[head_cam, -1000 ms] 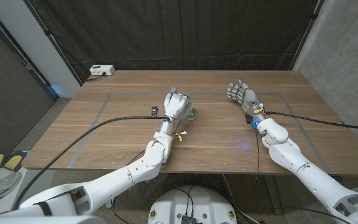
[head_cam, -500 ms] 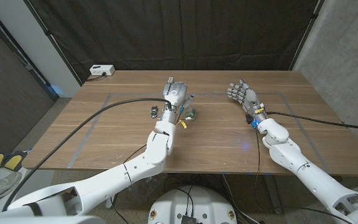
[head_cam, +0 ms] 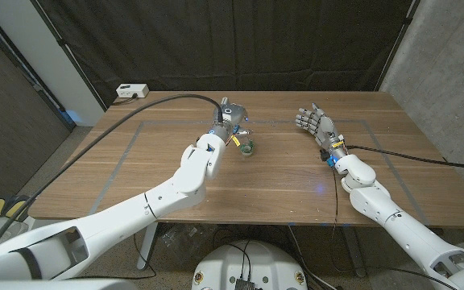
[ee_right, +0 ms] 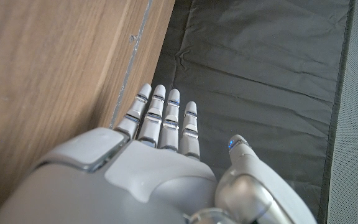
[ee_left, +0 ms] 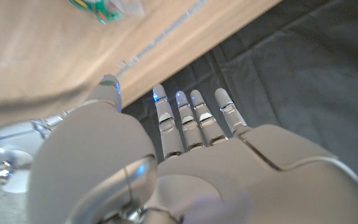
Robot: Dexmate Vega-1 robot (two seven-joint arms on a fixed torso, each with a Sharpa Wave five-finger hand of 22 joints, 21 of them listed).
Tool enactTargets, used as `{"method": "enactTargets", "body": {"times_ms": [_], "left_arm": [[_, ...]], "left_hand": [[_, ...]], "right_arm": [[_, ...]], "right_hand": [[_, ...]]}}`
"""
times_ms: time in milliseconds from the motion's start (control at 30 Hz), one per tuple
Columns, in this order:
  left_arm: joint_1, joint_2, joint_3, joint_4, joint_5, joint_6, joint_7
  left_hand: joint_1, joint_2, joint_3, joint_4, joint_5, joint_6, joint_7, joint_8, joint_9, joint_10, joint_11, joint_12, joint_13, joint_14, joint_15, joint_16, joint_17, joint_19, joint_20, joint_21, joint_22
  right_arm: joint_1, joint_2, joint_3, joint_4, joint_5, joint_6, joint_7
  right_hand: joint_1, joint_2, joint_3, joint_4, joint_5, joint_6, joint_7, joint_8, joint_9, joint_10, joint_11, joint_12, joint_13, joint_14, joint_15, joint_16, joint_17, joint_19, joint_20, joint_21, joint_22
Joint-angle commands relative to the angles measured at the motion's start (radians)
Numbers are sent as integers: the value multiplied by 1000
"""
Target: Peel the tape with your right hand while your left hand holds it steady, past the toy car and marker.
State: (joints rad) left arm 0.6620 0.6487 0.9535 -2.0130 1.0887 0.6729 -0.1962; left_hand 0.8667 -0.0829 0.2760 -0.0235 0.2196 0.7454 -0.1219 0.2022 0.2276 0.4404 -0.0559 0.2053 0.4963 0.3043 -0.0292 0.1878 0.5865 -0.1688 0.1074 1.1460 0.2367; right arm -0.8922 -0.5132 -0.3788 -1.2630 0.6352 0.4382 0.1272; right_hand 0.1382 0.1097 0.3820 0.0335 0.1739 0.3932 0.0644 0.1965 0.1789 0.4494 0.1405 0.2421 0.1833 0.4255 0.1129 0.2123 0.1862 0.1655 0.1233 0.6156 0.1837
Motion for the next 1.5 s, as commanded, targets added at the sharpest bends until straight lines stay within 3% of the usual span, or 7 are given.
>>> {"method": "enactTargets", "body": {"times_ms": [33, 133, 367, 533, 867, 1133, 1500], "left_arm": [[-40, 87, -50, -44, -52, -213, -437], [-43, 110, -66, -41, -66, -288, -416], [-25, 134, -99, -11, -35, -410, -286], [2, 135, -107, 22, 41, -461, -132], [-43, 112, -103, 68, 107, -563, -192], [-84, 91, -90, 98, 141, -622, -259], [-120, 56, -55, 162, 204, -664, -276]], "left_hand": [[16, -9, -4, -12, 15, 30, -17, 18, 0, -26, -13, 8, 6, -56, 2, -11, -4, -68, 2, -5, -2], [31, -8, -4, -19, 20, 33, -30, 19, -1, -39, -18, 12, 7, -84, -6, -11, -10, -75, -5, -7, -5], [78, 8, 3, -40, 34, 4, -94, 8, -5, -64, -52, 20, 3, -117, -39, -3, -28, -45, -33, 6, -14], [130, 48, 24, -58, 37, -71, -99, -15, -11, -82, -65, 25, -1, -136, -54, 0, -42, -18, -39, 17, -23], [152, 41, 18, -73, 30, -42, -99, 11, -9, -112, -84, 23, -8, -183, -75, -9, -67, -18, -38, 11, -37], [174, 28, 2, -85, 28, 24, -101, 34, -8, -156, -107, 16, -23, -276, -69, -14, -116, -85, -10, -29, -52], [178, 35, -4, -83, 31, 43, -101, 39, -8, -149, -117, 19, -31, -285, -67, -4, -140, -93, -8, -44, -56]], "right_arm": [[-8, -3, 1, -3, 6, -2, 6], [-10, -1, 0, -4, 6, -3, 4], [-16, 4, -1, -3, 2, 6, -1], [-23, 5, -1, -8, 1, 8, -10], [-37, 2, 3, -25, -6, 8, -32], [-30, 4, 1, -20, -10, 2, -37], [-23, 8, 0, -8, -12, 1, -41]], "right_hand": [[-11, 2, 1, 6, 7, 5, -1, -4, 5, 6, -3, -5, 6, 8, -3, -3, 3, 8, -2, -5, 2], [-12, 2, 1, 7, 7, 5, -1, -4, 5, 7, 2, -6, 6, 9, -2, -4, 3, 9, -3, -6, 2], [-15, 0, -1, 9, 7, 5, -1, -4, 5, 7, 1, -6, 6, 8, -2, -4, 4, 9, -3, -7, 3], [-17, -2, -2, 10, 7, 5, -2, -4, 5, 8, 0, -6, 6, 9, -2, -5, 4, 9, -3, -9, 3], [-21, -4, -4, 13, 8, 5, -2, -4, 5, 8, 1, -8, 6, 10, -2, -5, 4, 10, -3, -11, 3], [-24, -5, -5, 15, 8, 4, -2, -5, 5, 7, 0, -9, 6, 11, -4, -6, 4, 11, -3, -12, 3], [-27, -7, -7, 17, 9, 5, -1, -5, 5, 7, 0, -10, 6, 11, -3, -7, 4, 13, -3, -15, 3]]}}
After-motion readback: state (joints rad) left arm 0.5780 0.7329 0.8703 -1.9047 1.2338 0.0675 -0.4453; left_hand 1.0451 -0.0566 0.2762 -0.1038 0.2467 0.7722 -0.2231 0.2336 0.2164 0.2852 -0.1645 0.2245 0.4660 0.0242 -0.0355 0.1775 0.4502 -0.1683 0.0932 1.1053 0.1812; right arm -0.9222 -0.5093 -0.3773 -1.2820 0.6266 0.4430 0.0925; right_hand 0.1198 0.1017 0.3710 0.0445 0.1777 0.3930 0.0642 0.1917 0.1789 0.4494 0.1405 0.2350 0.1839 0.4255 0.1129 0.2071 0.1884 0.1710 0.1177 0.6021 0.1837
